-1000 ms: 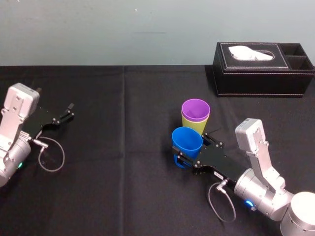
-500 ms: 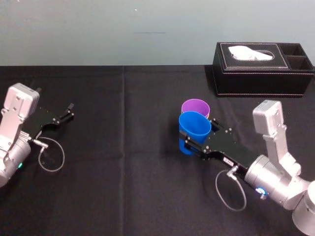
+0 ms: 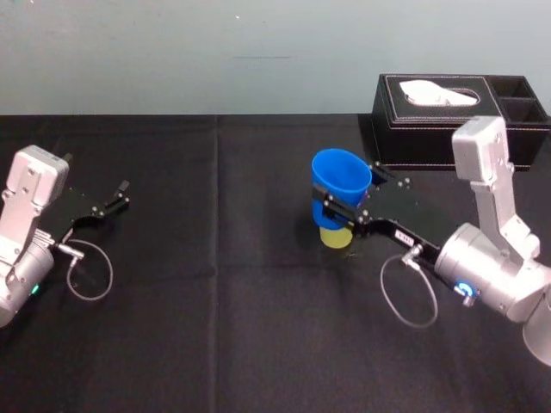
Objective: Stack the three plastic cups sequentially using one hand.
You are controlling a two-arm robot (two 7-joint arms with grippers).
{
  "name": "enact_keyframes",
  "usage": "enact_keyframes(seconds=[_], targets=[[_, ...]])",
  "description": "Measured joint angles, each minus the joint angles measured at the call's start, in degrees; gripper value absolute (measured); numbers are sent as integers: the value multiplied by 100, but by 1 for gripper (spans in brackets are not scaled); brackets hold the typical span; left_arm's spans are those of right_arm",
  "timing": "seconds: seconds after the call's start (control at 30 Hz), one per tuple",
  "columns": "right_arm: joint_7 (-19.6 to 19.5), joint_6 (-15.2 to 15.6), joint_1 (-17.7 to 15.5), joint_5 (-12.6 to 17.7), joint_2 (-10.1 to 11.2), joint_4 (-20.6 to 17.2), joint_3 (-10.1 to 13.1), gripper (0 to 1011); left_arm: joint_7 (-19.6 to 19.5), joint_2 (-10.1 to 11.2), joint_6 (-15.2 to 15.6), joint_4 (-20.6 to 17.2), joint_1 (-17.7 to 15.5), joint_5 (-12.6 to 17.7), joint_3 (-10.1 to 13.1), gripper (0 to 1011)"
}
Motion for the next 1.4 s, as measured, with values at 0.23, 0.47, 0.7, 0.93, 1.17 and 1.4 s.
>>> enact_keyframes(seconds=[0.23, 0.47, 0.7, 0.93, 1.17, 1.4], targets=[[-70, 107, 392, -21, -29, 242, -49, 723, 0, 0, 0, 0, 0, 0, 0, 1011], [-118, 154, 707, -39, -83, 525, -73, 723, 0, 0, 0, 0, 0, 0, 0, 1011], [-128, 157, 900, -88, -161, 791, -149, 722, 0, 0, 0, 0, 0, 0, 0, 1011], [-127, 150, 1005, -139, -226, 966, -223, 722, 0, 0, 0, 0, 0, 0, 0, 1012], [-133, 129, 1061, -203, -269, 1090, -269, 722, 0, 0, 0, 0, 0, 0, 0, 1011], [-133, 107, 1052, -233, -285, 1187, -275, 722, 0, 0, 0, 0, 0, 0, 0, 1011]])
